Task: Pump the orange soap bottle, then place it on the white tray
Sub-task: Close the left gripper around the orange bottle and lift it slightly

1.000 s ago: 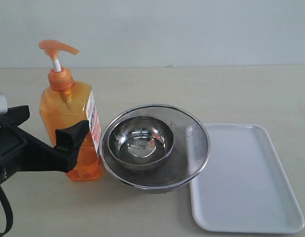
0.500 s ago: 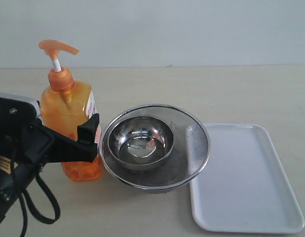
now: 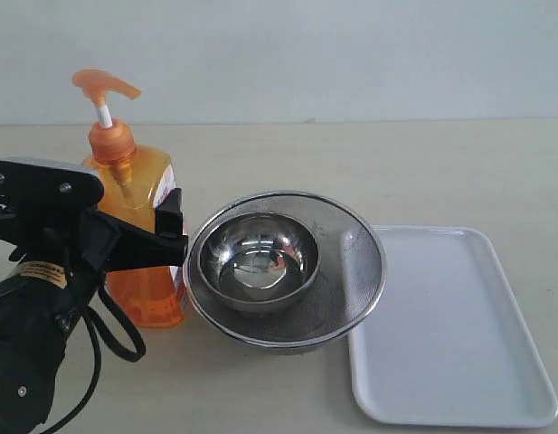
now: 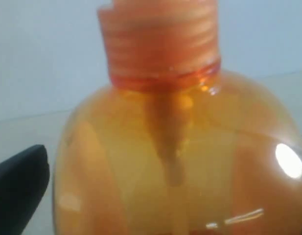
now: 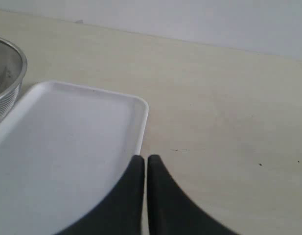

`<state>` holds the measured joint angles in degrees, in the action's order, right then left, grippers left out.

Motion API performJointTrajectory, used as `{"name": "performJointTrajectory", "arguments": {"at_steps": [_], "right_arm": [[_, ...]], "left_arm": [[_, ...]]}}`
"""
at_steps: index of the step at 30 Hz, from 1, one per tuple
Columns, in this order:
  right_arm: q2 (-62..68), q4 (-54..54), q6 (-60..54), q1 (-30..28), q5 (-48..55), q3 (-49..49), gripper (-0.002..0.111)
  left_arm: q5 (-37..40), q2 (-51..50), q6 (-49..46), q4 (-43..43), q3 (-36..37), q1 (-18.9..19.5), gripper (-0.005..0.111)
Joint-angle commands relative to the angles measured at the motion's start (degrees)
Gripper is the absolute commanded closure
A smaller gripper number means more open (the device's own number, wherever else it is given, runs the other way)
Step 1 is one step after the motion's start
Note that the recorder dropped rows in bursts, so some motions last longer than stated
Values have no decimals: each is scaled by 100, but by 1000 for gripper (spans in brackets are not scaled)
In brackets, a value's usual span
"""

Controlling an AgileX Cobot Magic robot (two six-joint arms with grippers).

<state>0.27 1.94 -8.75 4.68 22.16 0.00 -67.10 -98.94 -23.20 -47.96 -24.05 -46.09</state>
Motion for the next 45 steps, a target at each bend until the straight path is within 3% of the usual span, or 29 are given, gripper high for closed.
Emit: {"name": "performJointTrajectory", "arguments": {"at_steps": [1,20,23,31,45], "right_arm": [[-27,-19,-14,-12,-43,-32,108],[-27,-19,-14,-12,-43,-32,108],[-27,-19,-14,-12,-43,-32,108],[-27,-19,-14,-12,-29,-32,108],[-27,-19,-14,-12,-29,-32,108]], "left_arm": [[-95,-5,68,-44,-18,28,-3],[-48,-19,68,345,-96,27,-1],[-48,-19,80,266,-133,27,16],[174,-19,152,215,-133,27,102],[174,-19,-487,-143,-133,27,101]]}}
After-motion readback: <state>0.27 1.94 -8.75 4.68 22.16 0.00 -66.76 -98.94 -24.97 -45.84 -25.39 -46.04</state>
